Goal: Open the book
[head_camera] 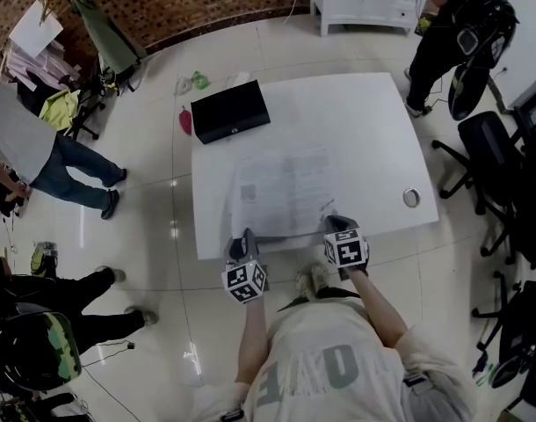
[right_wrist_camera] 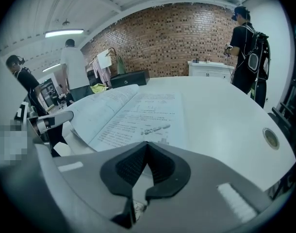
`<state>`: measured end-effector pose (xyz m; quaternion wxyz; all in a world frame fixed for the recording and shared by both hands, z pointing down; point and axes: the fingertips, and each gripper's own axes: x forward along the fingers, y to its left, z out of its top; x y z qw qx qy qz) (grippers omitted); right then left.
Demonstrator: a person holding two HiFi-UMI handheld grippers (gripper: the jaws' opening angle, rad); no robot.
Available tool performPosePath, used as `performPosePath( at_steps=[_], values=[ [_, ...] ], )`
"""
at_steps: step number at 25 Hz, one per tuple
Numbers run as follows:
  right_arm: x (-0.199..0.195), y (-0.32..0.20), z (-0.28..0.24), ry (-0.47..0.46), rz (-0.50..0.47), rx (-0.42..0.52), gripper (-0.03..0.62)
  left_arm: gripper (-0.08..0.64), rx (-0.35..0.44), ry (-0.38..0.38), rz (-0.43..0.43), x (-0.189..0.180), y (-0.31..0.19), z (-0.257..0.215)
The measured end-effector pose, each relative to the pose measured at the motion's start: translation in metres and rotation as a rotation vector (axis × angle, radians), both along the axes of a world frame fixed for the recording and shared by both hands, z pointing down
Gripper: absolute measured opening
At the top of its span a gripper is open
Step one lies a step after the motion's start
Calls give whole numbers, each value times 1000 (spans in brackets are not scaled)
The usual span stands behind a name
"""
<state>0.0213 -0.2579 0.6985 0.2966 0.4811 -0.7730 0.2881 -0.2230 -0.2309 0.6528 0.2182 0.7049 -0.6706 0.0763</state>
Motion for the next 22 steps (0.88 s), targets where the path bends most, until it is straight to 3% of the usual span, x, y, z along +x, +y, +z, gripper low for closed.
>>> performPosePath(
  at_steps=[3, 6, 10, 22],
  values=[
    [1, 0, 1, -2, 8, 7, 5, 112, -49, 22, -22, -4, -1, 13],
    [1, 0, 0, -7, 9, 11, 5, 123, -70, -24, -50, -7, -2, 19],
    [1, 0, -1, -11, 8, 11, 5, 132, -55, -118, -74, -3, -2, 19],
    [1, 0, -3, -7, -3, 15, 5, 158, -16, -247, -74, -1, -2, 6]
  ],
)
